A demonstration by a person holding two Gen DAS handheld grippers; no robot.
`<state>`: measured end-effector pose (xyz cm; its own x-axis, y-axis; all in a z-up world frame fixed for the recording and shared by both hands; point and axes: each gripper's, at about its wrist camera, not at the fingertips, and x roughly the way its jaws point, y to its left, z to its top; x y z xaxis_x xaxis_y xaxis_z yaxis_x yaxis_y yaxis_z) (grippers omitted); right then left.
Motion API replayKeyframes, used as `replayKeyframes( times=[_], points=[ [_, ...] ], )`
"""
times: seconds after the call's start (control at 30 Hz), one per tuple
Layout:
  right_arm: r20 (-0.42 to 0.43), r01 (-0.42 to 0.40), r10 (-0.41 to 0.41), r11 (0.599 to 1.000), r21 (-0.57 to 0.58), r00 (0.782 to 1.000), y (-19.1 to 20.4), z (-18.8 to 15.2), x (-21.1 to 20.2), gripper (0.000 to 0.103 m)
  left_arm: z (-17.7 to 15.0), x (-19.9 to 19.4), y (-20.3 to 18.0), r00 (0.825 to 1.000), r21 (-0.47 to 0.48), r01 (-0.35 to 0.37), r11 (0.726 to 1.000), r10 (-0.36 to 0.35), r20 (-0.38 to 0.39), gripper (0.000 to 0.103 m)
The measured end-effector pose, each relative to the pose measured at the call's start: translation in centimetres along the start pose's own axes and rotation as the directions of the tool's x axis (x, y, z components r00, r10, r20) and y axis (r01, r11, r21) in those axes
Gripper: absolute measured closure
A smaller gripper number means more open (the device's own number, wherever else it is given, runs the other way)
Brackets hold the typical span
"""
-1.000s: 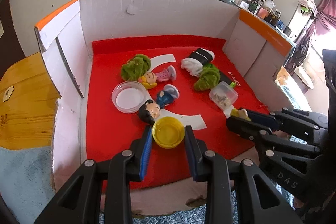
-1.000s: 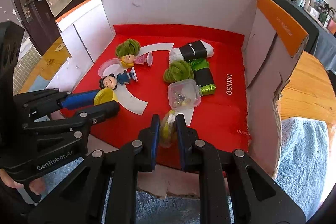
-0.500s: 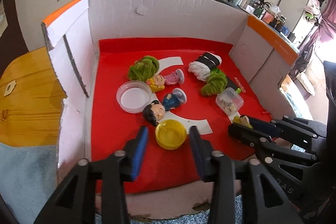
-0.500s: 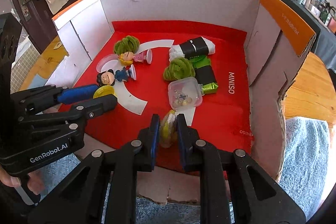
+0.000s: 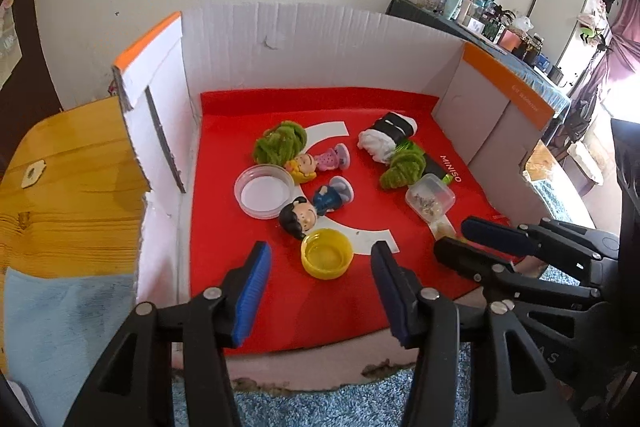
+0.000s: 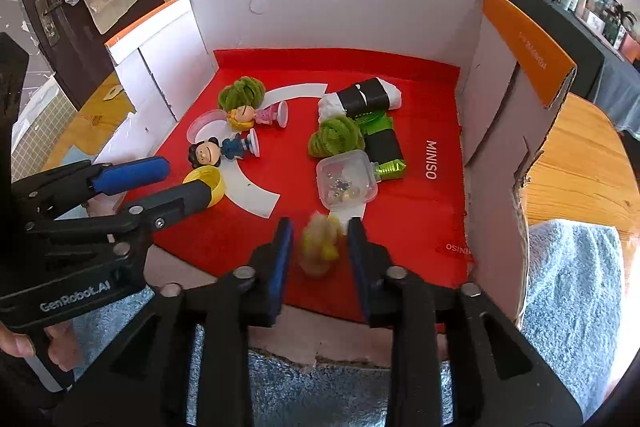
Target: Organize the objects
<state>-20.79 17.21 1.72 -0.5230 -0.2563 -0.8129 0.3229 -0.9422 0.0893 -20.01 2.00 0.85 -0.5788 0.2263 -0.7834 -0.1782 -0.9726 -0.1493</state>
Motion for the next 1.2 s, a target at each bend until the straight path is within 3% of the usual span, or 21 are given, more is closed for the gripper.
replayKeyframes(
  times=[0.03,0.07,0.3,0.37,0.47,0.8,0.93,1.2],
  points=[
    [0.002,0.002,-0.002,1.0,-0.001,1.0,0.1,0.0,0.0,0.054,0.0,-0.1,0.0,1.0,0.0,-0.002,1.0,0.002,0.002,0.048],
    [0.008,0.003,-0.003,1.0,-0.001,1.0,0.2,0.0,-0.1,0.052,-0.1,-0.3,0.1,1.0,-0.003,-0.006,1.0,0.006,0.004,0.048],
    [0.029,0.013,-0.013,1.0,0.009,0.999,0.1,-0.2,-0.8,0.051,-0.4,-1.3,0.7,1.0,-0.021,-0.013,1.0,0.013,0.017,0.047],
    [0.035,0.014,-0.014,1.0,0.012,0.999,0.1,-0.2,-1.2,0.051,-0.6,-1.6,0.8,0.999,-0.023,-0.021,0.999,0.022,0.023,0.041],
    [0.044,0.013,-0.014,1.0,0.015,0.999,0.1,-0.5,-1.8,0.05,-0.8,-2.2,0.8,0.999,-0.023,-0.033,0.999,0.033,0.037,0.038],
    [0.081,0.013,-0.015,1.0,0.027,0.997,0.7,-1.3,-3.8,0.039,-1.7,-4.3,0.5,0.996,-0.014,-0.055,0.998,0.056,0.075,0.029],
    [0.098,0.012,-0.015,0.999,0.029,0.995,1.0,-1.8,-4.6,0.033,-2.1,-5.2,0.6,0.992,-0.02,-0.076,0.997,0.077,0.097,0.02],
    [0.131,0.021,-0.025,0.999,0.035,0.991,1.7,-3.1,-6.2,0.025,-3.5,-6.3,0.6,0.992,-0.029,-0.086,0.996,0.088,0.095,0.011]
  ],
)
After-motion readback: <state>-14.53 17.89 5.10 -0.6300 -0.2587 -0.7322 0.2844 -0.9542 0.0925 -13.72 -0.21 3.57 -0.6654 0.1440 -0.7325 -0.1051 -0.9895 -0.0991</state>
